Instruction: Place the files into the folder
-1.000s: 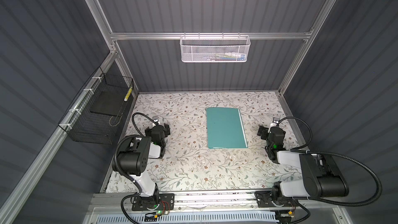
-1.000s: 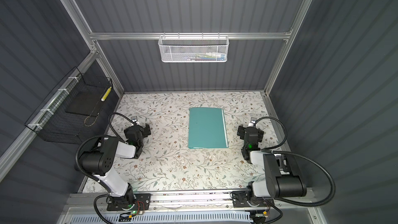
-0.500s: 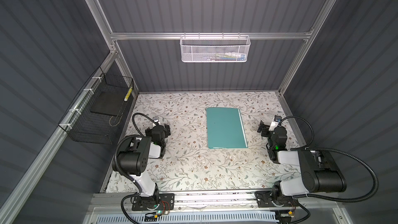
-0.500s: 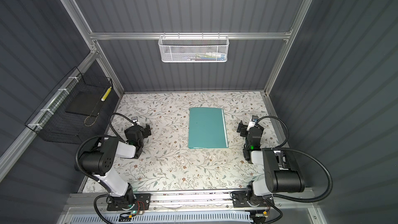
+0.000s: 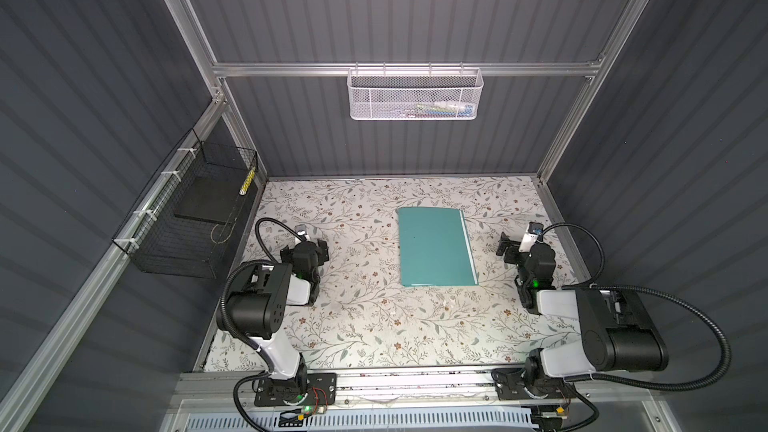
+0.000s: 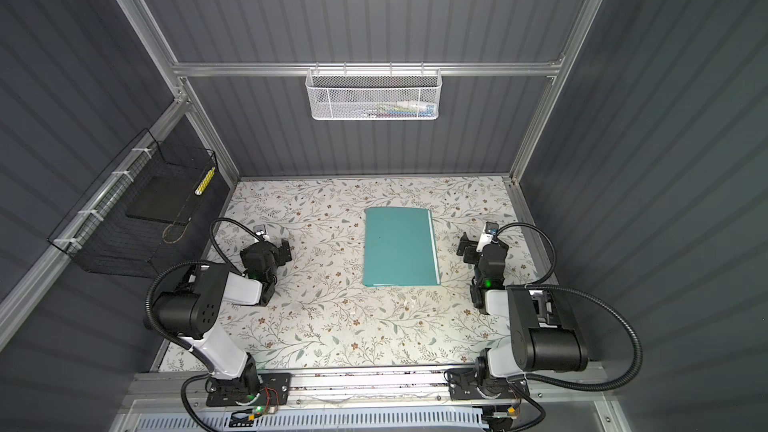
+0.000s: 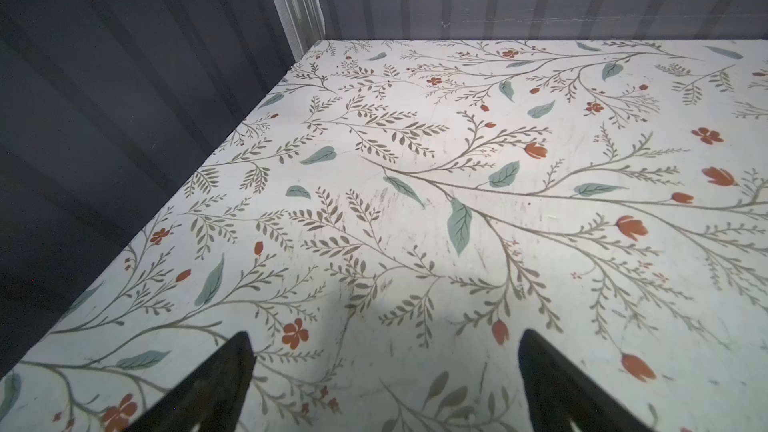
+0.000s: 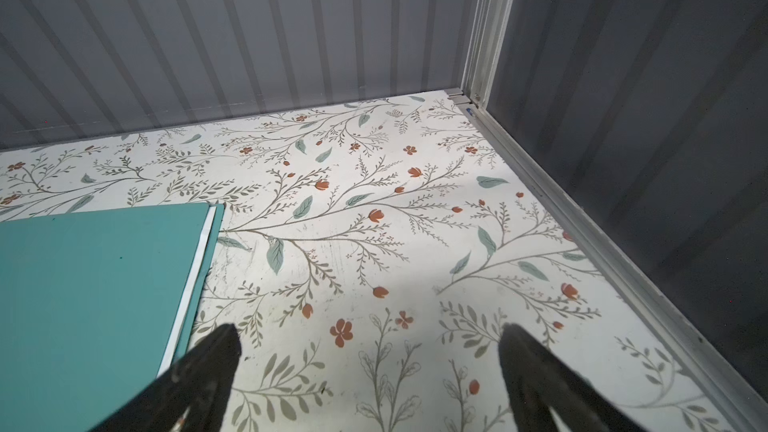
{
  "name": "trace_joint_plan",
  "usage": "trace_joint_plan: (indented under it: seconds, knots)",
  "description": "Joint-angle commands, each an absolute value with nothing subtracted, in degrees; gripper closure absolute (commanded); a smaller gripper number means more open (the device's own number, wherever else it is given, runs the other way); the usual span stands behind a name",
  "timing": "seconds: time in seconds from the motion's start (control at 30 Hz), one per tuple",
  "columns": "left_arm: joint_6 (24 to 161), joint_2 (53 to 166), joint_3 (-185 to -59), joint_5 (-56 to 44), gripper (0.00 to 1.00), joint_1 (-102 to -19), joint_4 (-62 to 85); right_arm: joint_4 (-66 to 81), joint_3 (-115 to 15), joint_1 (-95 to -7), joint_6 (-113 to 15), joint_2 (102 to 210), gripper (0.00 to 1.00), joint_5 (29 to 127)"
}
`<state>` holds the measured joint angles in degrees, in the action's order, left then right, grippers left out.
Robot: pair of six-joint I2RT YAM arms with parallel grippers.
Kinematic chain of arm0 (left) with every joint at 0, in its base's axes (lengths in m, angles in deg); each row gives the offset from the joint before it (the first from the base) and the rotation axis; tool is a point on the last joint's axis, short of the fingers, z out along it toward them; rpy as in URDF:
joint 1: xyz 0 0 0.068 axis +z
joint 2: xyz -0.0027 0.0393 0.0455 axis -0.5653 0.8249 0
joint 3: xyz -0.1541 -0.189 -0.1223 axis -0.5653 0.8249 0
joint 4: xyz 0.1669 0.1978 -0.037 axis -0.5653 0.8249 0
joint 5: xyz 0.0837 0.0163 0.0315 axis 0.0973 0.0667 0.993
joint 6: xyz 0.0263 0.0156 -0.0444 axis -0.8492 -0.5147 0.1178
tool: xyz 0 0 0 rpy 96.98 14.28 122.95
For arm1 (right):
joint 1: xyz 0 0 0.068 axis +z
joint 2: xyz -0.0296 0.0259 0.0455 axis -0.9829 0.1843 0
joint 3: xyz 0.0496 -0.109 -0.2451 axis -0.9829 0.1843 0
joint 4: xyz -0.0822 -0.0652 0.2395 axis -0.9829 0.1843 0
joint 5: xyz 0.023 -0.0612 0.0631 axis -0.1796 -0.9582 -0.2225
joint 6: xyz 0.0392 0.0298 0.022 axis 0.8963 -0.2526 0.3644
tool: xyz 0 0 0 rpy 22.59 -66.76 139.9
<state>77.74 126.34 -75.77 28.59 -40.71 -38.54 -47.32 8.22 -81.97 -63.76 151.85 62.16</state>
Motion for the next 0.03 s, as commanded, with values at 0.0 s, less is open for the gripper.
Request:
trace_joint_plan:
  seconds: [0.0]
  knots:
    - [78.4,126.0,-75.7,28.3,0.0,-40.7,-39.0,-47.2,7.4,-82.2,-63.2,151.9,0.01,63.9]
